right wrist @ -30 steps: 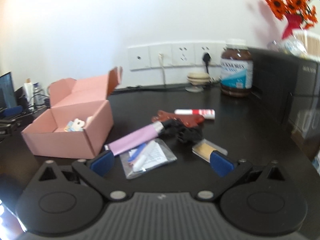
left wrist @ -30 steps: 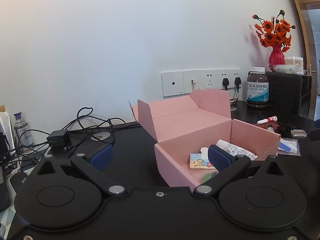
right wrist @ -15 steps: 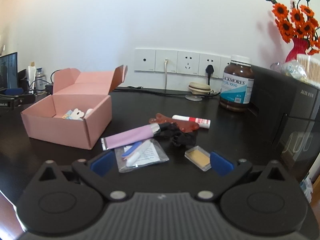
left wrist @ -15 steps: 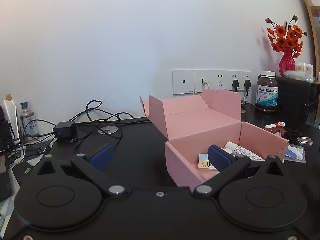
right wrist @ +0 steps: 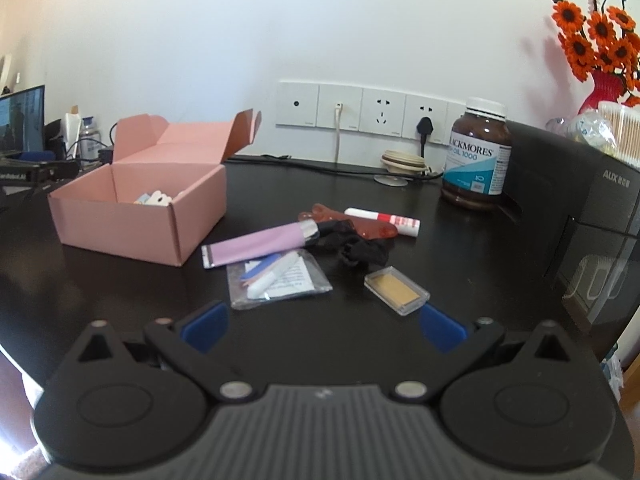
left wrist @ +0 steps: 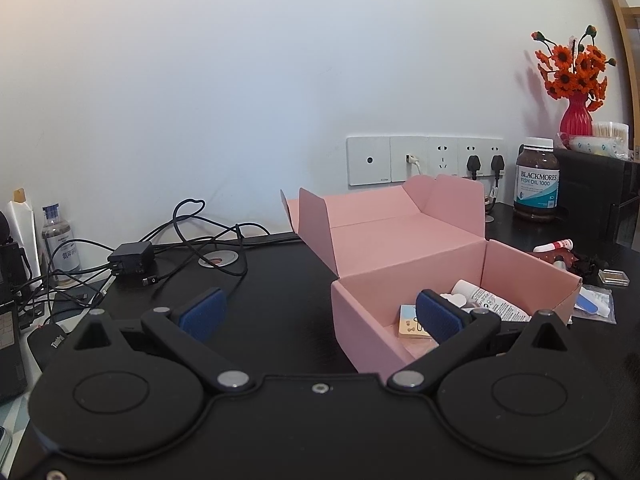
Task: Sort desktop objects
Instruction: 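Move the right tool toward the black hair tie beside the red comb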
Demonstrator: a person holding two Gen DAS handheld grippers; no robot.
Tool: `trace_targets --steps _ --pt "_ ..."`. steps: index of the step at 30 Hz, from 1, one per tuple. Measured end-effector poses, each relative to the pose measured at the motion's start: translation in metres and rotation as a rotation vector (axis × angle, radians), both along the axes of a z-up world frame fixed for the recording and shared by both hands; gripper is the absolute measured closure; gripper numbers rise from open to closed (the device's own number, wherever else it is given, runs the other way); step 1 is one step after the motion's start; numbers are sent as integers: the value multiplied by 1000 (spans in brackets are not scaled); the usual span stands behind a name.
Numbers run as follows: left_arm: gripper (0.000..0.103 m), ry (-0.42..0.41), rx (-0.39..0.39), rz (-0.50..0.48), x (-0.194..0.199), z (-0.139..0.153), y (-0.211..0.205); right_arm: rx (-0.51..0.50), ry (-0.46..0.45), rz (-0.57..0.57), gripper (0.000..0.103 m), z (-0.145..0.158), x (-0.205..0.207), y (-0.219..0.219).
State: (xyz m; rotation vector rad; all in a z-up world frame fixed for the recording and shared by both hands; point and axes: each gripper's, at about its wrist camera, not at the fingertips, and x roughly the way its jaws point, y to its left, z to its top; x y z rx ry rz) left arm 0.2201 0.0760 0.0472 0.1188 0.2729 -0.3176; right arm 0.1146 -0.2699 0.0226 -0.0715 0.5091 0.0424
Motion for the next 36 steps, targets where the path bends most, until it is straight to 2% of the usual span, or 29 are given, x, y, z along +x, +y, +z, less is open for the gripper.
trace_targets --steps 10,21,29,30,36 --pt "0 6 -12 11 1 0 2 -19 52 48 1 4 4 -2" --pt "0 3 -11 4 1 0 2 -85 51 82 1 6 7 6" --pt "0 0 -12 7 0 0 1 -70 71 96 3 8 17 11" --pt "0 1 -12 7 0 0 1 -75 65 92 3 10 19 11" --pt "0 1 -12 10 0 0 1 -106 39 28 23 18 47 -3"
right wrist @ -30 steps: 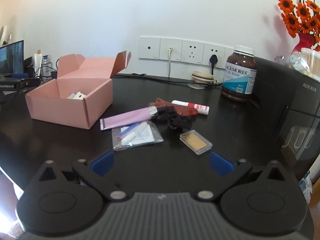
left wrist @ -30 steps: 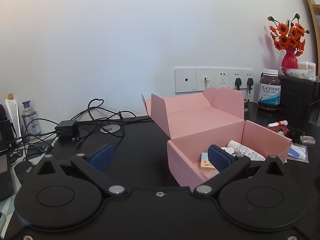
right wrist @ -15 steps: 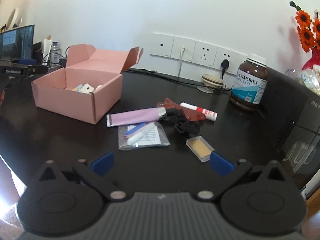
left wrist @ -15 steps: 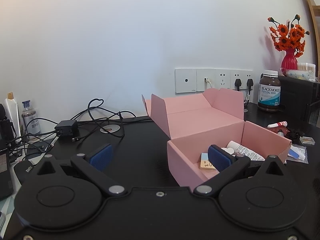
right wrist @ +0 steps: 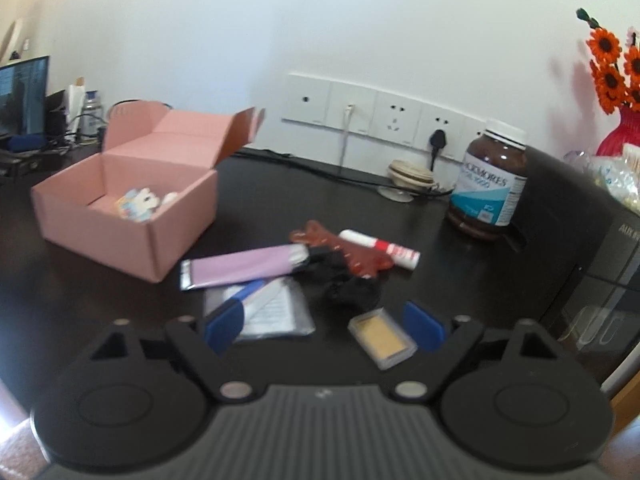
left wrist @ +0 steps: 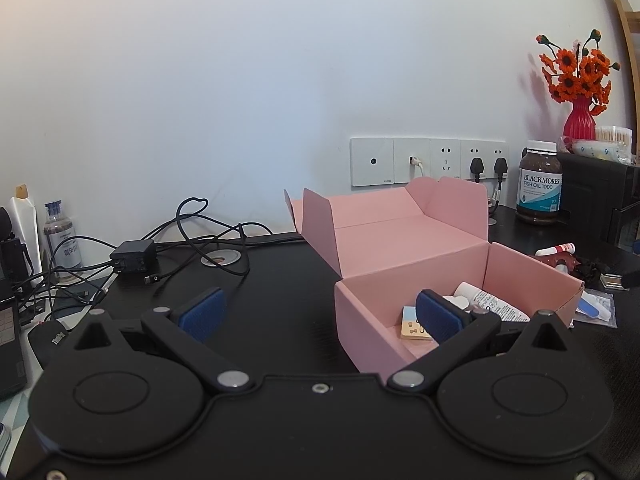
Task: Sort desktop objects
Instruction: 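Move the right tool toward the black hair tie beside the red comb, then close the right tool on the black hair tie and lift it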
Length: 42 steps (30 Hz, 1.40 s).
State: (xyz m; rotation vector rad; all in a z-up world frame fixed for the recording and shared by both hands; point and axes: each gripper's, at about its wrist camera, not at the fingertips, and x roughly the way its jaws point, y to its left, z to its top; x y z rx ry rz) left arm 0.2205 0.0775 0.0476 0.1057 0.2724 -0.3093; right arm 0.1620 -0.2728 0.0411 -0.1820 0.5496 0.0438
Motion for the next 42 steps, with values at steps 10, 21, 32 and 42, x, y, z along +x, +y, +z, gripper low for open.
trace_targets --steps 10,21,32,42 --pt "0 -1 4 -3 0 0 -1 86 90 -84 34 -10 56 -17" --pt "0 1 2 -3 0 0 -1 86 148 -119 46 -20 76 -12" --pt "0 -15 5 5 -3 0 -1 106 153 -160 68 -18 73 -12" --pt "0 -55 -2 -10 -10 1 -2 130 100 -135 68 -5 64 -3"
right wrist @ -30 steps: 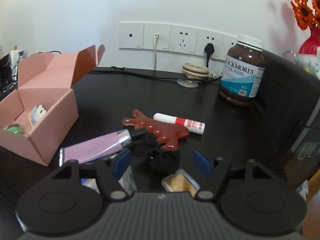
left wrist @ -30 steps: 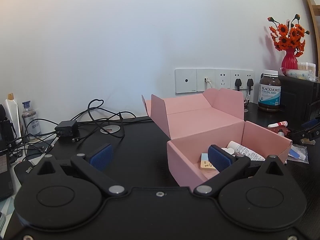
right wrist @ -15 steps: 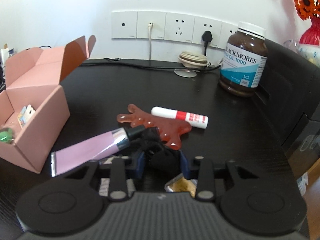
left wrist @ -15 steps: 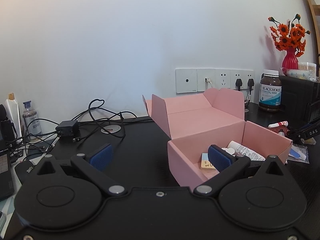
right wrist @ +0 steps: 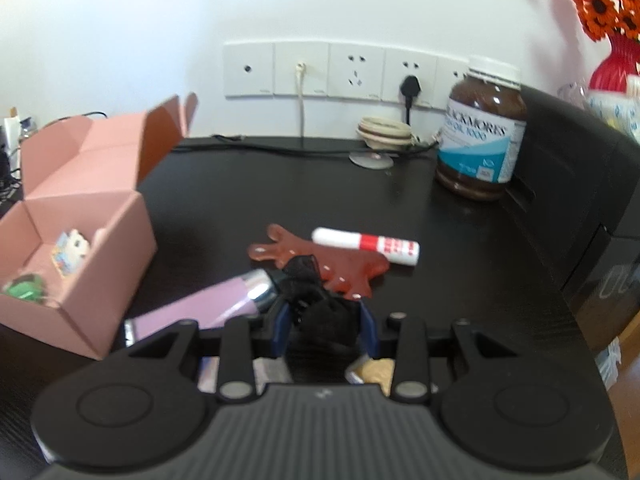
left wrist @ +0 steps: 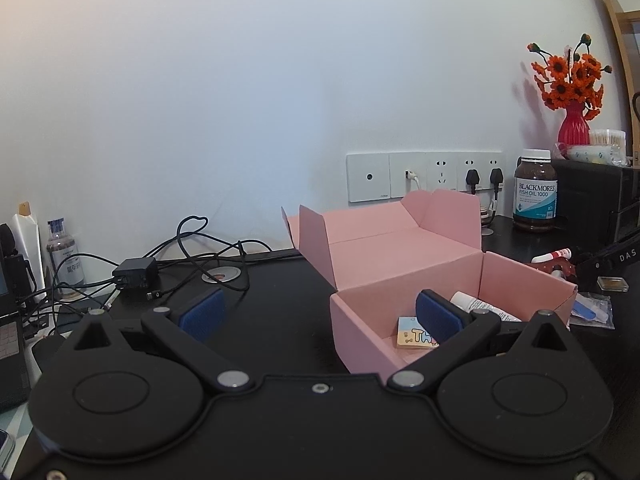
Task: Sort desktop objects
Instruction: 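Close the right tool on the black hair tie and lift it, then carry the black hair tie with the right tool into the pink box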
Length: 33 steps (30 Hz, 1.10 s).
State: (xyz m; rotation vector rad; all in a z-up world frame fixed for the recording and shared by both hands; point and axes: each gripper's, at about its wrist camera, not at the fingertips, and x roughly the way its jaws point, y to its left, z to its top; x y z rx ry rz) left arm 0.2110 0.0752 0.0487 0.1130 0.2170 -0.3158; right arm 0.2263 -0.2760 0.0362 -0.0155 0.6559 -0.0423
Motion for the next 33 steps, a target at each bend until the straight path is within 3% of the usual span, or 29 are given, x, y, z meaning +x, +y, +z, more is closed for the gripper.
trace_targets --steps 9,17,21,29,33 --pt "0 48 -99 -11 6 1 14 50 -90 41 68 17 -10 8" --pt "0 8 -49 -27 -1 0 5 102 -175 148 68 43 -13 37" --pt "0 15 -68 -22 1 0 8 103 -193 235 68 54 -5 71" --pt "0 28 -143 11 5 1 22 149 -161 366 68 44 20 134" --pt "0 55 -224 46 10 2 38 137 -106 394 68 32 32 152"
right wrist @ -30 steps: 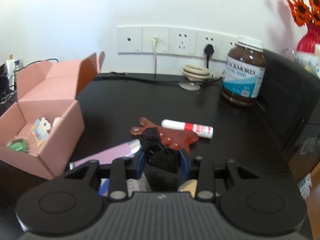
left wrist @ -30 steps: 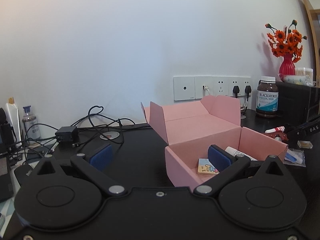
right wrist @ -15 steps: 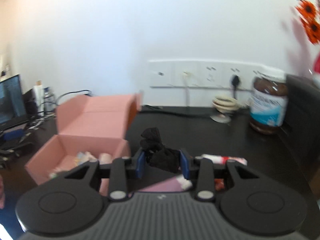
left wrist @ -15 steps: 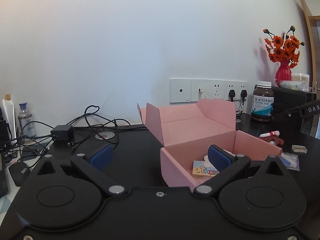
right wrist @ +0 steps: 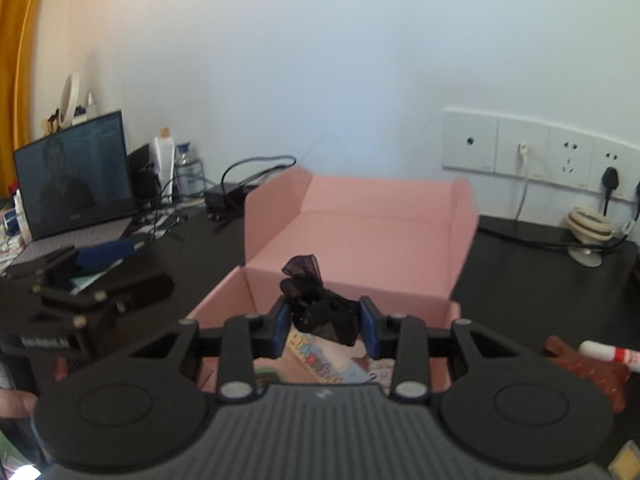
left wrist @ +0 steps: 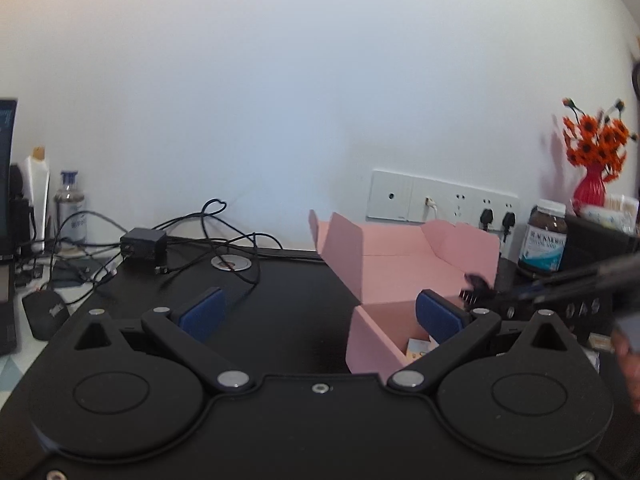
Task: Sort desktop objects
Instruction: 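Carry the black hair tie with the right tool into the pink box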
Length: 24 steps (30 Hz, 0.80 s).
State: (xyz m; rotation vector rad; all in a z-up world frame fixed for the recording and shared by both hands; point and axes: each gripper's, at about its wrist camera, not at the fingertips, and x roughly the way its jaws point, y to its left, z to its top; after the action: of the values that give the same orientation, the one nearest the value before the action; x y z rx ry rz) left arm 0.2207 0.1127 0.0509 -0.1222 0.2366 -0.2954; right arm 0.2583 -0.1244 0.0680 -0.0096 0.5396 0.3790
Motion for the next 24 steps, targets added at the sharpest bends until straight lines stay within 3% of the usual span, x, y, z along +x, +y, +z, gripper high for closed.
trace_targets --steps 7,24 --pt "0 18 -76 5 4 0 14 -14 79 39 68 -15 23 20" --pt "0 -25 -30 -13 -3 1 3 -172 169 143 68 -29 39 64"
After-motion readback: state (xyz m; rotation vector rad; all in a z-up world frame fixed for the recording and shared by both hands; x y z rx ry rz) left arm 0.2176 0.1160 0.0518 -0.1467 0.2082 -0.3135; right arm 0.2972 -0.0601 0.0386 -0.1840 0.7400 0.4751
